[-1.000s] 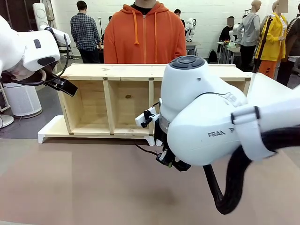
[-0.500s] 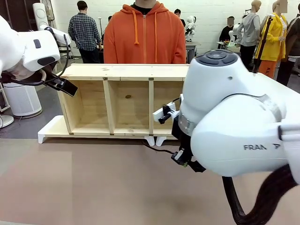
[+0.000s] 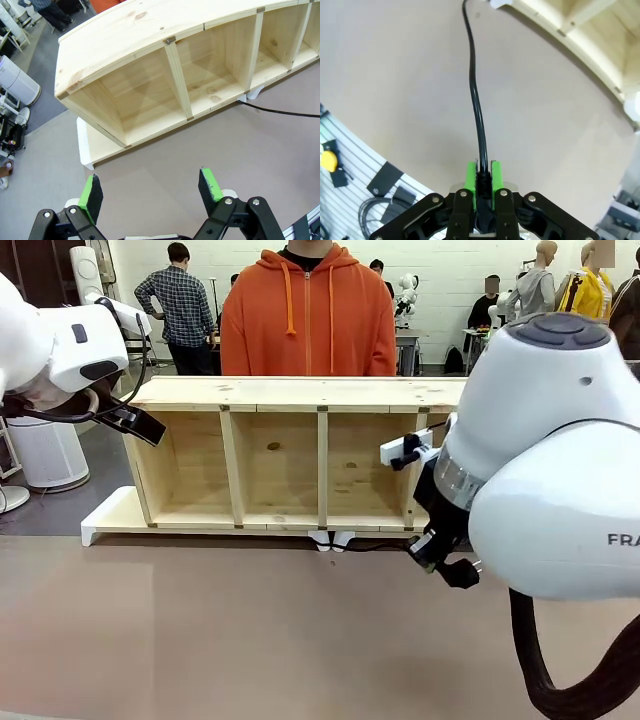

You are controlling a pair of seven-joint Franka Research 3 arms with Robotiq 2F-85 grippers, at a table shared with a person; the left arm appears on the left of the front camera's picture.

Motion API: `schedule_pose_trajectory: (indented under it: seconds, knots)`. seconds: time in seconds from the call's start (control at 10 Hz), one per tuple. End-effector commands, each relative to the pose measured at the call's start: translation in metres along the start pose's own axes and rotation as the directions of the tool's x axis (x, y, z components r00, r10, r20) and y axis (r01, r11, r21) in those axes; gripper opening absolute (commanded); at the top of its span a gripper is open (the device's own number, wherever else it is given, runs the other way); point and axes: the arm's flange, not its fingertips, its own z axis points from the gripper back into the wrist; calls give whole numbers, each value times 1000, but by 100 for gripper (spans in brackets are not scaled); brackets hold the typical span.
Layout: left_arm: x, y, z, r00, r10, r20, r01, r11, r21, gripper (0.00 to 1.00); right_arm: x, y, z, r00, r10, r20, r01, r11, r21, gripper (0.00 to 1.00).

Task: Perform cable management.
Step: Pull the grasped Power Cable to the location of the Power Strip.

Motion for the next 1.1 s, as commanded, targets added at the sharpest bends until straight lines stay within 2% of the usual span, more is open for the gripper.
schedule_pose_trajectory:
  seconds: [0.0,0.3,0.7,1.0]
  knots:
    - [1,-1,-2,1000,-2,11,2,1000,2,100,-54,-10,-10,997,-77,2,77,997,11,15]
    - [1,-1,-2,1000,-2,11,2,1000,2,100,-77,-38,-10,981,-193,-16,193,981,4,15]
    - [1,-1,-2,1000,-2,11,2,1000,2,100,-96,-84,-7,945,-327,22,328,944,-23,15]
    - [1,-1,-2,1000,-2,11,2,1000,2,100,-101,-115,-7,883,-463,84,468,881,-71,15]
